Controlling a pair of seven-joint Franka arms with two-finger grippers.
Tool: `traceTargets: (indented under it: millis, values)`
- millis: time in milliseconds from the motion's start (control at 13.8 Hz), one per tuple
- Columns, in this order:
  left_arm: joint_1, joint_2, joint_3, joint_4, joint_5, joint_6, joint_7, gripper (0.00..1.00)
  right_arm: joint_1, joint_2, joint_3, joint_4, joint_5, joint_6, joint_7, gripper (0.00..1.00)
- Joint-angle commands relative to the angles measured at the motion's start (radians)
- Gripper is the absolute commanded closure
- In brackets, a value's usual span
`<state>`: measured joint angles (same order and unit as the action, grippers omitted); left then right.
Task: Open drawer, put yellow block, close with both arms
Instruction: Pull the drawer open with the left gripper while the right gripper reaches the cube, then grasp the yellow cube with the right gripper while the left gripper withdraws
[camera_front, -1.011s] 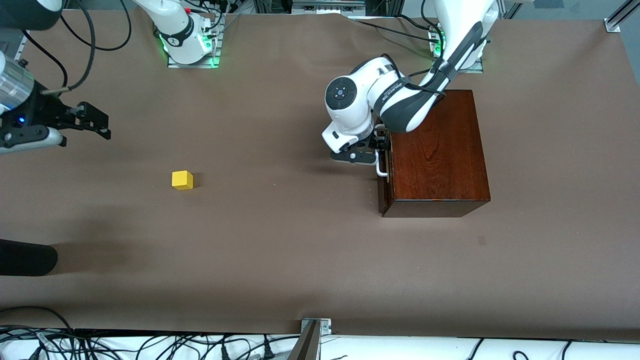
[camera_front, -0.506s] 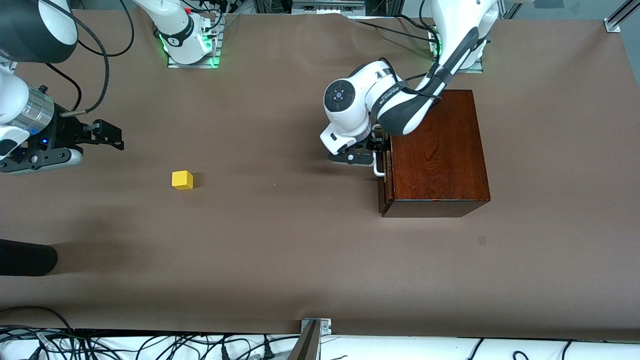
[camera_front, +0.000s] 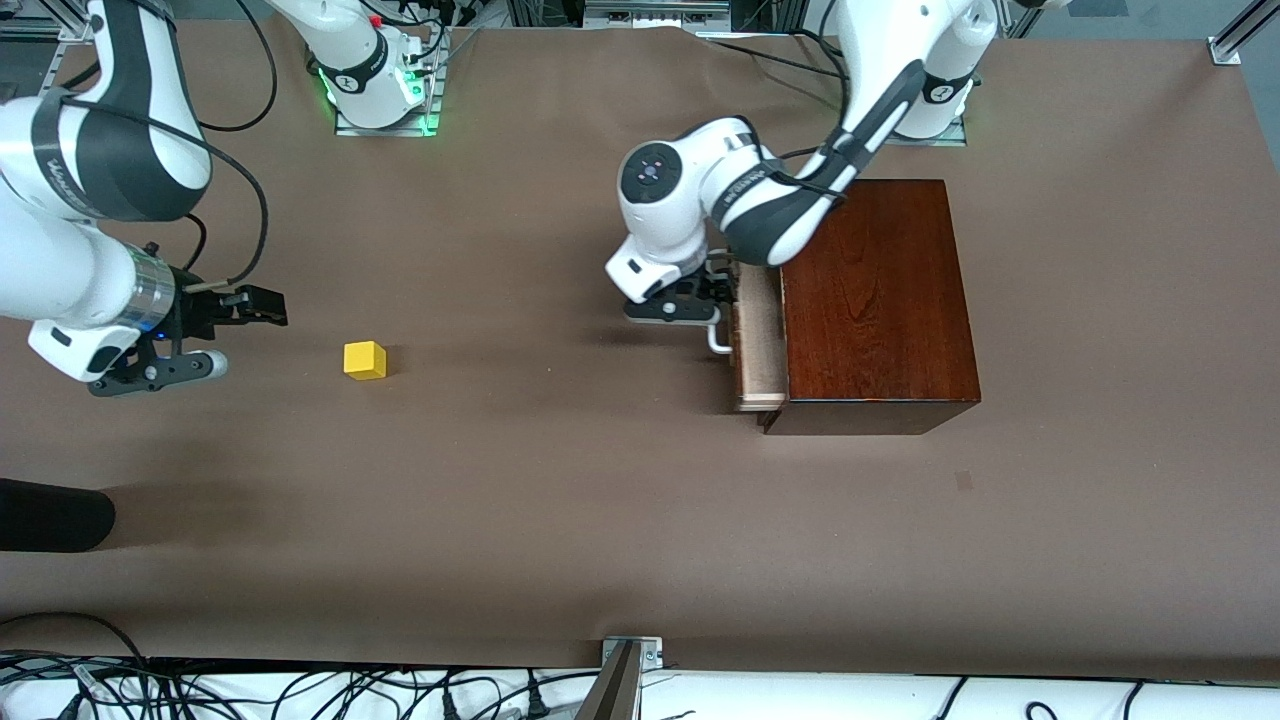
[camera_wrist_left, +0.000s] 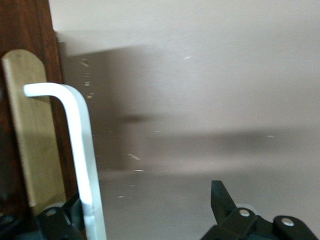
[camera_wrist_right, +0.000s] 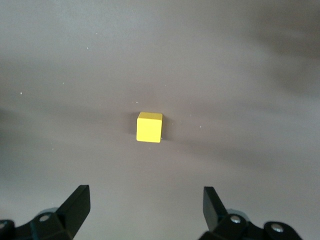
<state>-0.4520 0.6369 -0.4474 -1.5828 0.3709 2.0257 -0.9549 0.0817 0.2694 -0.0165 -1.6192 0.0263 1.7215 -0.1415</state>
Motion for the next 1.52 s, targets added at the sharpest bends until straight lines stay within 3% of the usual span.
traceTargets:
  millis: [0, 433, 722, 1084, 1445]
  values:
    - [-0.020, 0.050, -0.002, 0.079, -0.003, 0.001, -0.018, 0.00, -0.002, -0.039, 0.010, -0.129, 0.020, 0.108, -0.003, 0.00]
    - [-0.022, 0.024, -0.004, 0.101, -0.003, -0.045, -0.007, 0.00, 0.000, -0.075, 0.013, -0.502, 0.026, 0.565, 0.060, 0.00]
    - [-0.025, 0.009, -0.026, 0.208, -0.001, -0.238, 0.040, 0.00, 0.001, -0.061, 0.062, -0.669, 0.026, 0.827, 0.134, 0.00]
    - [0.090, -0.088, -0.031, 0.357, -0.118, -0.470, 0.213, 0.00, 0.001, -0.019, 0.076, -0.694, 0.024, 0.911, 0.138, 0.00]
    - [0.379, -0.193, -0.034, 0.374, -0.228, -0.528, 0.448, 0.00, -0.005, 0.036, 0.066, -0.692, 0.023, 0.996, 0.082, 0.00]
